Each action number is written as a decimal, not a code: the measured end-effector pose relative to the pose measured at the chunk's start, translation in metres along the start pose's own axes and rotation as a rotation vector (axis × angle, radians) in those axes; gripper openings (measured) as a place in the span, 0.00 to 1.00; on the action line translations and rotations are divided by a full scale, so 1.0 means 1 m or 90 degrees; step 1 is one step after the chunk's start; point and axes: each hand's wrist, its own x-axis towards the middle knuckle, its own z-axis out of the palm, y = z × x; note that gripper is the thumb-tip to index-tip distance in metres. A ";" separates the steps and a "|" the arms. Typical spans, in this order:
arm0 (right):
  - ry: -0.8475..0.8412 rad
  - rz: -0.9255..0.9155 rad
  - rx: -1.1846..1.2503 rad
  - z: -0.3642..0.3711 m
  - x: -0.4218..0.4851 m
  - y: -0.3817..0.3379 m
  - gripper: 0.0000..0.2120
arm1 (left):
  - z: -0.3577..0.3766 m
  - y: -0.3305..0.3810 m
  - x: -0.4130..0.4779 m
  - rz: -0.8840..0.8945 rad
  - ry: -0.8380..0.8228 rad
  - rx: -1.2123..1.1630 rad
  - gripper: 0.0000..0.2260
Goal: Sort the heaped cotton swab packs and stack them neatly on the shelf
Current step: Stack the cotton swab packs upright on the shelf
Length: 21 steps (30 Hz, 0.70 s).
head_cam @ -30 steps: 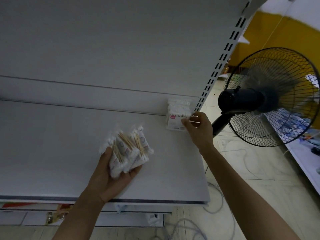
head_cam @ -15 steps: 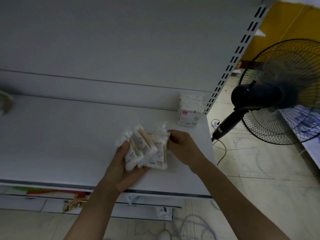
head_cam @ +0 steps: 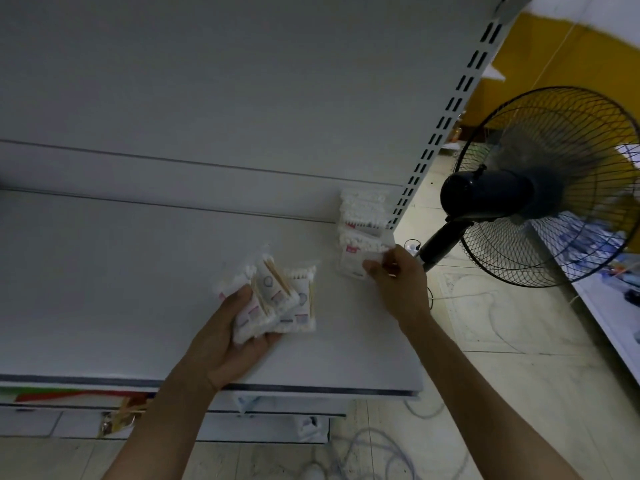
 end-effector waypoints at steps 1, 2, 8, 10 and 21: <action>-0.002 -0.010 -0.006 0.000 0.005 0.001 0.11 | -0.003 -0.003 0.000 -0.044 -0.024 -0.040 0.23; -0.008 -0.020 -0.011 0.001 0.009 0.001 0.12 | -0.006 -0.006 -0.001 -0.078 -0.045 -0.066 0.22; -0.018 -0.030 -0.032 0.000 0.028 0.001 0.13 | 0.000 -0.006 -0.008 -0.116 -0.023 -0.098 0.23; 0.006 -0.032 -0.008 -0.003 0.027 0.001 0.15 | 0.003 -0.004 -0.006 -0.144 -0.055 -0.125 0.23; -0.106 -0.063 0.095 0.013 -0.048 -0.016 0.07 | 0.008 -0.003 0.000 -0.044 0.041 -0.068 0.30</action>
